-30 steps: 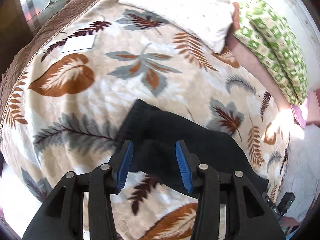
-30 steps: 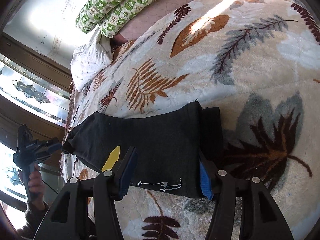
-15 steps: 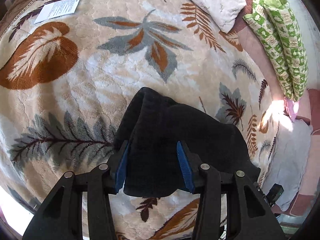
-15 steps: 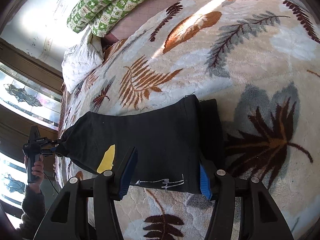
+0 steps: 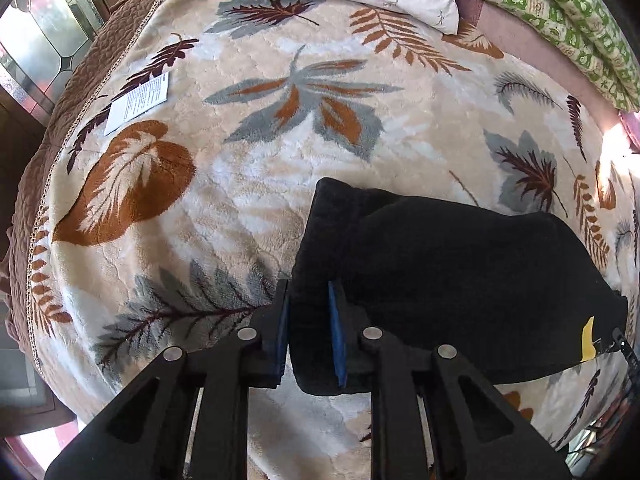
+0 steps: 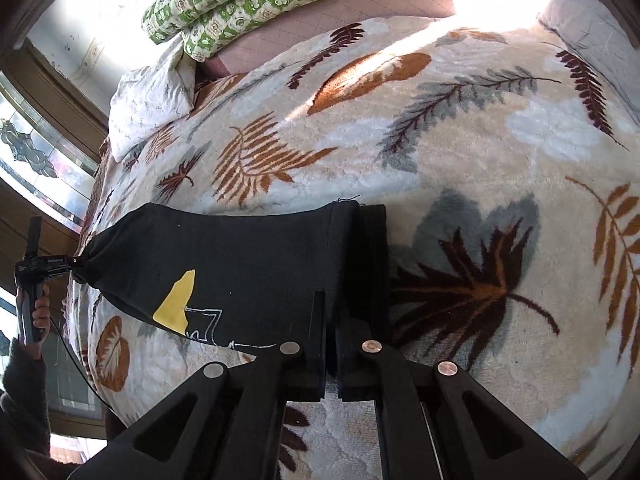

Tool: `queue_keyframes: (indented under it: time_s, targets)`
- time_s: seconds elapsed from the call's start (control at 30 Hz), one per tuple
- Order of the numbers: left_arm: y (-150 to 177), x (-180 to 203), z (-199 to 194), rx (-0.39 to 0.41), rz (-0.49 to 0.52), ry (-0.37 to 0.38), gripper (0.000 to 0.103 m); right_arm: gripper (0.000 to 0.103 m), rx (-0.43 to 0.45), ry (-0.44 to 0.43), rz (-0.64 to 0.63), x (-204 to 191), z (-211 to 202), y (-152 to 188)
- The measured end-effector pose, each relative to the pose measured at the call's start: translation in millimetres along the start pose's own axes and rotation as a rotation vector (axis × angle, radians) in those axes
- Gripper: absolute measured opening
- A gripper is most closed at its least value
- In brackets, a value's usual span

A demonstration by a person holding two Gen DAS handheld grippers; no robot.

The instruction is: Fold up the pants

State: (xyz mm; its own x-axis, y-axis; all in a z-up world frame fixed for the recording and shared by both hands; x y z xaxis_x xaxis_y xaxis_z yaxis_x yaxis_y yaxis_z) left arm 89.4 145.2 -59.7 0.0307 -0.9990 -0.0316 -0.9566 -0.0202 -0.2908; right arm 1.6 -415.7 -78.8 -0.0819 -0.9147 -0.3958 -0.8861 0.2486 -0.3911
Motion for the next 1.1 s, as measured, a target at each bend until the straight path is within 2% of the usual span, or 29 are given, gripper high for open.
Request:
queue_keyframes:
  time_s: [0.13, 0.23, 0.33, 0.4, 0.47, 0.53, 0.63, 0.73, 0.8, 0.83, 0.93, 0.97, 1.03, 1.1]
  targets:
    - [3, 7, 7, 0.012, 0.057, -0.076, 0.022, 0.002, 0.008, -0.007, 0.036, 11, 6, 5]
    - [1, 9, 3, 0.022, 0.065, -0.066, 0.022, 0.0, 0.016, -0.012, 0.062, 17, 10, 6]
    - [0, 6, -3, 0.018, 0.051, -0.009, 0.022, 0.008, 0.014, -0.035, 0.048, 12, 6, 4]
    - [0, 2, -6, 0.017, 0.034, 0.033, 0.022, 0.019, 0.022, -0.039, 0.047, 8, -4, 1]
    - [0, -1, -10, 0.015, 0.005, 0.087, 0.022, 0.035, 0.073, -0.074, 0.084, 8, -18, -5]
    - [1, -5, -13, 0.016, -0.023, 0.14, 0.022, 0.036, 0.119, -0.111, 0.11, 3, -27, -13]
    - [4, -11, -17, 0.016, -0.052, 0.205, 0.022, 0.036, 0.119, -0.14, 0.063, -25, -23, -23]
    - [9, -15, -21, 0.009, -0.055, 0.265, 0.026, 0.037, 0.058, -0.197, -0.007, -68, -1, -28]
    - [12, -14, -22, 0.013, -0.047, 0.285, 0.034, 0.04, 0.018, -0.222, -0.057, -97, 17, -28]
    - [14, -12, -20, 0.014, -0.033, 0.267, 0.039, 0.042, -0.004, -0.231, -0.08, -110, 27, -27]
    - [18, 4, -5, -0.025, 0.081, 0.04, 0.042, 0.042, -0.064, -0.25, -0.132, -144, 51, -24]
    - [21, 9, 2, -0.041, 0.116, 0.008, 0.043, 0.042, -0.072, -0.251, -0.143, -151, 56, -22]
    - [22, 9, -1, -0.016, 0.11, 0.01, 0.043, 0.042, -0.081, -0.263, -0.144, -157, 59, -18]
    - [20, 2, -9, 0.006, 0.062, 0.048, 0.043, 0.042, -0.082, -0.265, -0.125, -153, 56, -14]
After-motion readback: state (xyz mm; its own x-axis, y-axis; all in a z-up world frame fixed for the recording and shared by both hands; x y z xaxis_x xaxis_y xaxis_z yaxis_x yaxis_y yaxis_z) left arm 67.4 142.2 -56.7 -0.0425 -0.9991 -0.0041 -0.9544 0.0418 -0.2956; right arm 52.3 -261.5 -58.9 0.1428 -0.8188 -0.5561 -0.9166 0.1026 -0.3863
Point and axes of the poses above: each gripper's, at about its wrist camera, not at the fingertips, and z roughly the way its jaws point, x to its right, y to its underside, the point moved 1 cm from there along z, roughly the way its jaws point, and after that the axes turned 6 degrees about z, right-handed, at the moved point
